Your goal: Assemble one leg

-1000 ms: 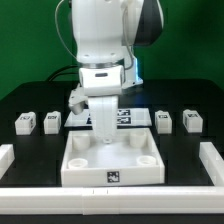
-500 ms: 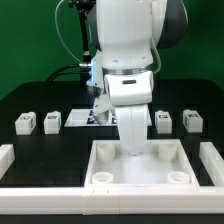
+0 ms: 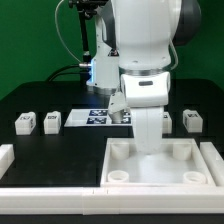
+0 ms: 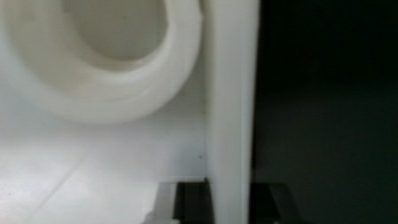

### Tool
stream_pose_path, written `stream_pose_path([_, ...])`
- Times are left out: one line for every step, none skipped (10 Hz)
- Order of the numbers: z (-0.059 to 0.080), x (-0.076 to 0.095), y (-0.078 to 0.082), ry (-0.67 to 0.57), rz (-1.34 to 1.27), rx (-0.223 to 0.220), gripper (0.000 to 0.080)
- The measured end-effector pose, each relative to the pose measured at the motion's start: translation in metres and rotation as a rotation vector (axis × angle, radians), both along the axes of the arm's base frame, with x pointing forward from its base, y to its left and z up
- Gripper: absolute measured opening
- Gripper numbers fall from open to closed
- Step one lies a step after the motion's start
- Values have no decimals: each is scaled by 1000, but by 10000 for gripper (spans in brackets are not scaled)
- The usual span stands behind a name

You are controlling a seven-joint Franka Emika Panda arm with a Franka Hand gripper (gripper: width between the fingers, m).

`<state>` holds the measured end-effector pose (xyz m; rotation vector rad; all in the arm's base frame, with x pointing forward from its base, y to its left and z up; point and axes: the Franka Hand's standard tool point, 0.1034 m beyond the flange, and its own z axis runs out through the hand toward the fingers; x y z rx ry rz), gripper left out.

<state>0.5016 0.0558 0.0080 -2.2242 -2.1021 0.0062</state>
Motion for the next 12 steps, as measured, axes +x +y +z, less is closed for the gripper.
stream_pose_path([0, -1, -4, 2, 7, 4, 59])
stream_pose_path([1, -1, -5, -4, 12, 4, 59])
stream_pose_path([0, -1, -5, -11, 10, 5, 59])
stream_pose_path([0, -1, -4, -18, 10, 6, 59])
stream_pose_path([0, -1, -4, -18, 10, 6, 59])
stream_pose_path([0, -2, -4, -17, 9, 6, 112])
stream_pose_path([-1, -2, -5, -16, 9, 6, 112])
stream_pose_path([-1, -2, -5, -16, 8, 6, 307])
stream_pose_path([-1, -2, -5, -16, 8, 6, 441])
stream_pose_path([-1, -2, -5, -16, 8, 6, 441])
stream_pose_path([-1, -2, -5, -15, 8, 6, 595])
stream_pose_path([-1, -2, -5, -15, 8, 6, 633])
